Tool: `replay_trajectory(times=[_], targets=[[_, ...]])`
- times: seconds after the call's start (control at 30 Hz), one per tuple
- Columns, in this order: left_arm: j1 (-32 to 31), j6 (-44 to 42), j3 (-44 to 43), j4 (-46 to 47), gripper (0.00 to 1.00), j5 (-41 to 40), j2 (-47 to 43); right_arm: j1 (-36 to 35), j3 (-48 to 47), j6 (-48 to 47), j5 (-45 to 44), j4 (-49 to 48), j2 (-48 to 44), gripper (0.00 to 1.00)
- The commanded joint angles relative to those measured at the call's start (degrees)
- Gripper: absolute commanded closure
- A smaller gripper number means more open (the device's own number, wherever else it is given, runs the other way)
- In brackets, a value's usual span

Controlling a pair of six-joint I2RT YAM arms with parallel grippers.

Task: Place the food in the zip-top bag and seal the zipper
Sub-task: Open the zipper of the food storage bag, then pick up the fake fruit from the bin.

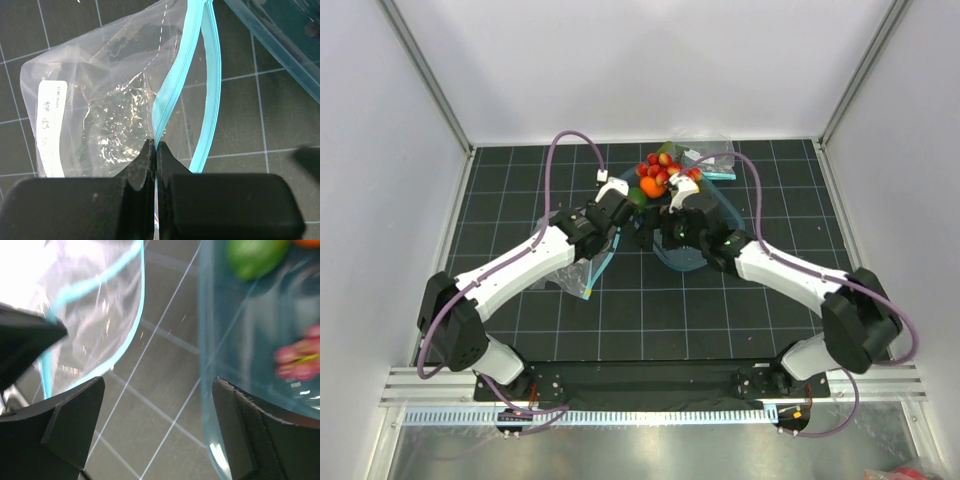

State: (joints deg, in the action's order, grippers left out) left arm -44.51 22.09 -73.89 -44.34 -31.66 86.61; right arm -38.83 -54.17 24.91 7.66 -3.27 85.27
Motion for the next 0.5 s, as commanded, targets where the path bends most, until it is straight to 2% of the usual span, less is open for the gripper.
replay_trajectory(times=[0.0, 0.27, 0.47], targets=[[0.3, 0.6, -1.6, 1.5, 1.00, 0.2, -1.1, 1.5, 0.5, -2.2, -10.4, -3.5, -5.4, 0.01], [0.3, -0.4, -1.4, 1.5, 1.00, 0.7, -3.3, 6.3, -12.3, -3.6, -18.8, 10.3, -3.4, 0.00], [0.3, -0.9, -1.6, 1.3, 1.00, 0.2, -4.5, 11.1, -24.3, -3.9, -19.8, 15.5, 4.5, 0.05]])
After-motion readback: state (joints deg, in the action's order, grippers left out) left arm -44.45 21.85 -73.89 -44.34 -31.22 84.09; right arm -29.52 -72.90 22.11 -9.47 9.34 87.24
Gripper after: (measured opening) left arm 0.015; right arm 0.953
